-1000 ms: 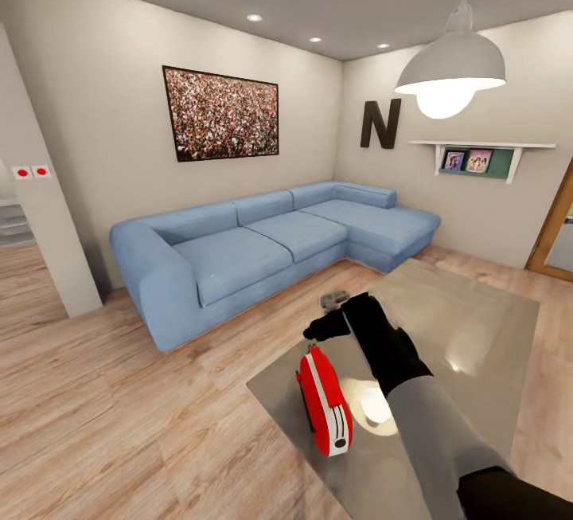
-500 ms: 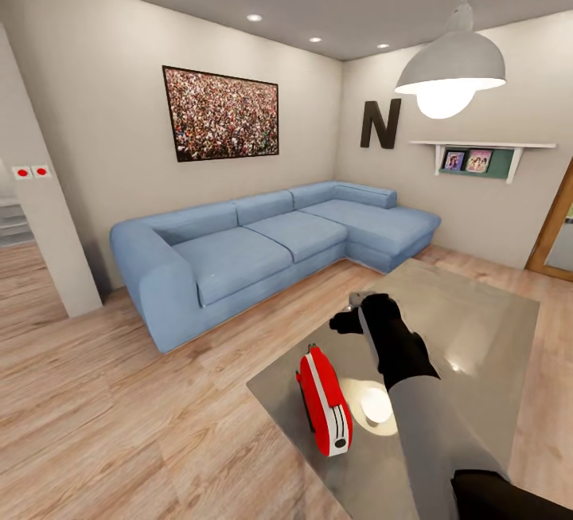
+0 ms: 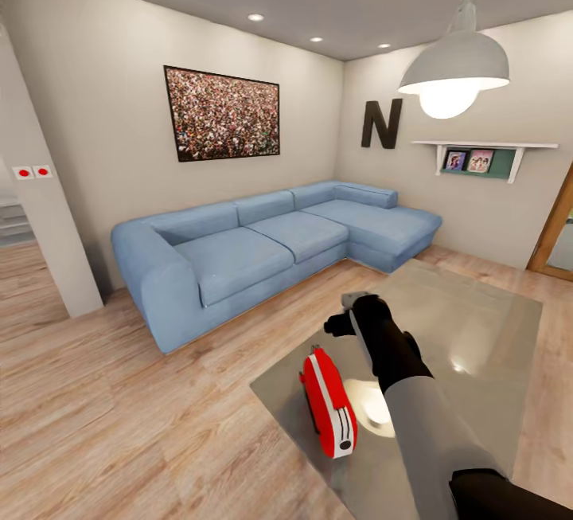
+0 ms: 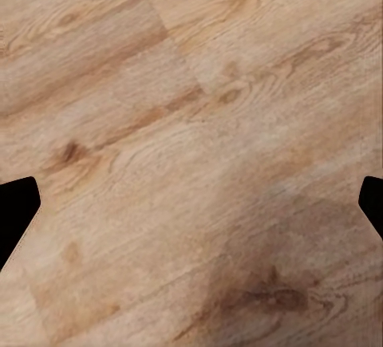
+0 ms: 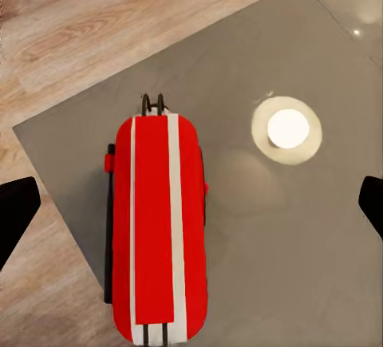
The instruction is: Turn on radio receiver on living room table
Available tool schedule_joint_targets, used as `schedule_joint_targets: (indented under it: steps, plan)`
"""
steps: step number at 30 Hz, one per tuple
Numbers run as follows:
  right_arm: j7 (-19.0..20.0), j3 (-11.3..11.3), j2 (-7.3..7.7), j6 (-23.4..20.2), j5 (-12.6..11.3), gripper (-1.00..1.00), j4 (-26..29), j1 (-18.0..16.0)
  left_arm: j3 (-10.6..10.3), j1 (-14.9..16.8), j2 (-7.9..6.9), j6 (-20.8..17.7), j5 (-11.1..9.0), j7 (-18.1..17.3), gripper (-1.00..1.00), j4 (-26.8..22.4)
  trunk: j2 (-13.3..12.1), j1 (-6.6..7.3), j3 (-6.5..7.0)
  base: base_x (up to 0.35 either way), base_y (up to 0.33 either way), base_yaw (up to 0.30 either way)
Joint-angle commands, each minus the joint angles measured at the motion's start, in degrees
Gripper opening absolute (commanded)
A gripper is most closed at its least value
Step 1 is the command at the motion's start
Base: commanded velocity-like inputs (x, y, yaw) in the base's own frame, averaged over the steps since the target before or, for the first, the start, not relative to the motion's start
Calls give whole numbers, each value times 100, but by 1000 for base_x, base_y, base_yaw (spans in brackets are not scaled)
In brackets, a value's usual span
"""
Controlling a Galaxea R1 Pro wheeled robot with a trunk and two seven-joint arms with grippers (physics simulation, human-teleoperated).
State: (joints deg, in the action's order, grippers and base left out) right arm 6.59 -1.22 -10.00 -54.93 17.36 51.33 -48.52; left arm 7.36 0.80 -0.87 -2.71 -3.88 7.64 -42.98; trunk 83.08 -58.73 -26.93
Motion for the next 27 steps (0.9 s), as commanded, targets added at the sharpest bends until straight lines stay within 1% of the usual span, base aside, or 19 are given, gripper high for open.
schedule_joint_targets:
  steps: [1,5,8,19,23,27]
  plan:
    - [0,3,0,0,-2,100,0,0,1,0,0,-1,0,0,100,0,0,0,0,107,230,0]
    - [0,7,0,0,-3,100,-7,0,2,2,-1,-1,1,1,100,0,0,0,0,128,230,0]
    - [0,8,0,0,-4,100,-8,0,3,1,-1,-7,1,1,100,0,0,0,0,66,105,0]
    - [0,8,0,4,4,100,-93,0,3,0,-1,-7,1,1,100,0,0,0,0,9,14,0]
    - [0,15,0,8,11,100,-322,0,3,-1,-1,-2,1,1,100,0,0,0,0,0,0,0]
    - [5,21,0,9,9,100,-421,0,3,0,-1,-2,1,1,100,0,0,0,0,0,0,0]
